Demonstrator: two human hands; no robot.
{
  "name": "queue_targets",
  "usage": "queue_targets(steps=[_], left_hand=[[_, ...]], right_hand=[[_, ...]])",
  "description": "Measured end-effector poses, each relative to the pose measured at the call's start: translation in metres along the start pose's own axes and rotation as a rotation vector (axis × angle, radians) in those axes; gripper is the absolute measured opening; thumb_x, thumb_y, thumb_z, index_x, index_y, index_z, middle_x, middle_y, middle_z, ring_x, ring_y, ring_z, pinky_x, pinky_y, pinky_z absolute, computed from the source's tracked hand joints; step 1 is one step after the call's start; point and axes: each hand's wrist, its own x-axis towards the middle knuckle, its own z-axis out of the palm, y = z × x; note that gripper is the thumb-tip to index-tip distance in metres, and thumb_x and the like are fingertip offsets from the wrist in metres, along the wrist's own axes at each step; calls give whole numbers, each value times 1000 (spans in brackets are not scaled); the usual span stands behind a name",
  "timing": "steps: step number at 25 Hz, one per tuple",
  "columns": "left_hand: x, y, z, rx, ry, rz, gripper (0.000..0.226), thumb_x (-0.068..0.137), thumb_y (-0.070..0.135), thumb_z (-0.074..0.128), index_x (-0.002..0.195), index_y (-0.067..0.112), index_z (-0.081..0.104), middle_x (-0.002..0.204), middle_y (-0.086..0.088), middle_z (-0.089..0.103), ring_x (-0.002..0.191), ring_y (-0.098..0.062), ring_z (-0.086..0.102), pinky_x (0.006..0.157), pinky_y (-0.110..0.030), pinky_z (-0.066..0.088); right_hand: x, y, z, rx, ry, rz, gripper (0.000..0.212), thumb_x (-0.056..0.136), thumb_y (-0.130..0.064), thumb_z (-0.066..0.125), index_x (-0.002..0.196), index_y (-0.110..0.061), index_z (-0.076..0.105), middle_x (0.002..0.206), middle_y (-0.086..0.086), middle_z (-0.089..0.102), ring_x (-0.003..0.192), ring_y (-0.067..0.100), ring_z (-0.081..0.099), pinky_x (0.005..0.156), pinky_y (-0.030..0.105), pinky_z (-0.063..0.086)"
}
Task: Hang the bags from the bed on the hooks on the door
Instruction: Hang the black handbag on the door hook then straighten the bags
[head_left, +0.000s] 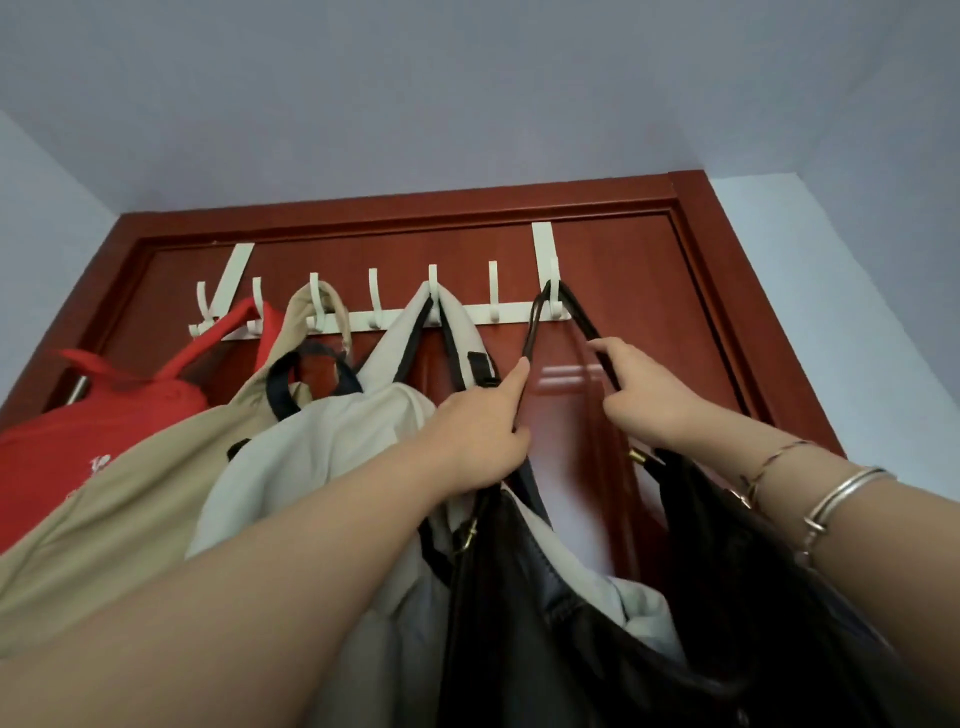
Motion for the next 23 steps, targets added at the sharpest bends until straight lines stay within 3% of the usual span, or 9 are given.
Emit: queue_targets(steps=[3, 6, 7, 9, 13, 16, 19, 21, 23], left_hand=[[-44, -1, -8, -40, -36, 57, 69, 91, 34, 44, 151, 23, 12, 71, -2, 53, 85, -29, 59, 78, -41, 49], [-82, 1, -21, -87, -57, 83, 65, 91, 39, 45, 149, 20, 24, 104, -9, 64, 110, -31, 54, 95, -40, 43], [-95, 3, -28, -112, -85, 65, 62, 90, 38, 46, 147, 21, 28, 116, -9, 62, 119, -31, 50, 101, -40, 39], [-121, 7, -43, -135, -104, 2, 57, 89, 35, 48, 143, 24, 34, 129, -6, 57, 133, -29, 38, 110, -39, 26], [-187, 5, -81, -109, -41, -136, 56, 88, 29, 48, 142, 28, 33, 152, 1, 36, 148, -24, 9, 118, -46, 3], [-244, 3, -95, -64, -20, -269, 76, 84, 29, 54, 148, 28, 12, 162, 0, 6, 148, -29, -1, 119, -52, 5], [-289, 5, -104, -487, -87, -505, 96, 83, 24, 65, 150, 19, -4, 159, -3, 9, 146, -25, 15, 117, -47, 21], [-310, 5, -98, -850, -199, -572, 93, 82, 16, 69, 150, 13, 4, 152, 2, 24, 140, -18, 28, 115, -39, 28], [-321, 3, -81, -932, -262, -650, 83, 82, 15, 69, 148, 9, 18, 151, -8, 33, 139, -25, 34, 114, -43, 31]], right_hand=[[-51, -30, -12, -71, -22, 65, 66, 76, 5, 44, 138, -14, 39, 135, 14, 48, 103, 25, 55, 69, 23, 44], [-89, -61, -22, -57, -73, 152, 59, 80, 6, 44, 134, -17, 42, 134, 11, 46, 76, 22, 60, 47, 21, 42], [-103, -72, -24, -52, -98, 175, 56, 82, 5, 45, 134, -18, 43, 134, 10, 47, 79, 24, 63, 50, 26, 48], [-133, -88, -26, -18, -160, 211, 48, 87, 0, 44, 132, -19, 45, 131, 11, 54, 100, 31, 64, 76, 37, 54], [-193, -120, -22, -17, -296, 195, 42, 92, -19, 48, 134, -18, 42, 134, 9, 52, 121, 26, 52, 100, 36, 44], [-223, -147, -7, -58, -287, 49, 45, 91, -20, 50, 135, -16, 42, 142, 6, 44, 132, 23, 40, 112, 33, 30], [-255, -175, 16, 26, -450, -4, 45, 92, -27, 48, 136, -17, 43, 144, 5, 43, 136, 20, 35, 110, 27, 25], [-278, -186, 32, 98, -630, 87, 49, 90, -40, 49, 133, -17, 43, 136, 7, 50, 124, 23, 48, 104, 32, 39], [-289, -192, 45, 134, -689, 194, 46, 88, -43, 49, 122, -13, 46, 119, 9, 58, 106, 23, 57, 90, 35, 48]])
